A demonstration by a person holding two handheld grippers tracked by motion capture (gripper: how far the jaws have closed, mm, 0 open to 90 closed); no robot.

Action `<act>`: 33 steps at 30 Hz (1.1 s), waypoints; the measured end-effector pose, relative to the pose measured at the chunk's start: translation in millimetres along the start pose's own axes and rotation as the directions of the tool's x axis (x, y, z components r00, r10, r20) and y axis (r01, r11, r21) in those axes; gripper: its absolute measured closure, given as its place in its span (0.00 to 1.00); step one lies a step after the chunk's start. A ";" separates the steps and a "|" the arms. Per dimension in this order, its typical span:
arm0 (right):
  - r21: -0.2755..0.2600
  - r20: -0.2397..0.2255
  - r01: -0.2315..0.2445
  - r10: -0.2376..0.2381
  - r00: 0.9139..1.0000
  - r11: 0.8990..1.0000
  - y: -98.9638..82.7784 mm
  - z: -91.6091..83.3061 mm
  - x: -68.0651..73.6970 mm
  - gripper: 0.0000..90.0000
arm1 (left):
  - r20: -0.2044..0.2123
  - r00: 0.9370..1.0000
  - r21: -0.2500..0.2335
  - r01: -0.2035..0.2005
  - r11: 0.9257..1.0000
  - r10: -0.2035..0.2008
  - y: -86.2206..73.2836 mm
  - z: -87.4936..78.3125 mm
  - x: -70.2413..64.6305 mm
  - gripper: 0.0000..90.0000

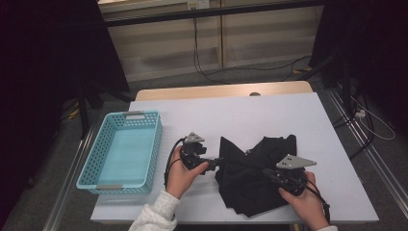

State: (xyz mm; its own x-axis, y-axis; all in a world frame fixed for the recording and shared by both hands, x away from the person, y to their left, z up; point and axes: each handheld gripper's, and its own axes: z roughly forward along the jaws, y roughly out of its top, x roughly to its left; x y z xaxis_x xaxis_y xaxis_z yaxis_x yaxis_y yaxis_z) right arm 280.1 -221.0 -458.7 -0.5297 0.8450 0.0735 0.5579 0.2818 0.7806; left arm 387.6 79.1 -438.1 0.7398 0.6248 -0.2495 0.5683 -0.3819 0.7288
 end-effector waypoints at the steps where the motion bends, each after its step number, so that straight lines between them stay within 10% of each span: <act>1: -0.007 -0.004 -0.002 0.002 1.000 1.000 -1.9 0.1 -0.3 0.97 | 0.002 1.000 0.002 -0.001 1.000 0.001 -1.0 1.9 -0.9 0.21; 26: 0.006 -0.008 -0.005 0.005 1.000 1.000 -14.3 -10.1 -9.2 0.98 | -0.007 0.999 0.053 -0.048 0.997 0.048 10.5 50.2 -4.0 0.20; 33: 0.009 -0.003 0.008 -0.008 1.000 1.000 -13.0 -9.3 -7.9 0.98 | 0.035 0.996 0.087 -0.079 0.993 0.077 14.3 55.1 -19.3 0.51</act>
State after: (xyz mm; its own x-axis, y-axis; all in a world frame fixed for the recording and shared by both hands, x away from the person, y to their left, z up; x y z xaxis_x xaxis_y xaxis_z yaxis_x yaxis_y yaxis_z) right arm 271.1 -235.5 -463.6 -0.5360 0.8414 0.0686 0.5589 0.2928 0.7758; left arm 401.3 24.1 -458.0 0.7932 0.5698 -0.2149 0.5369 -0.4877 0.6884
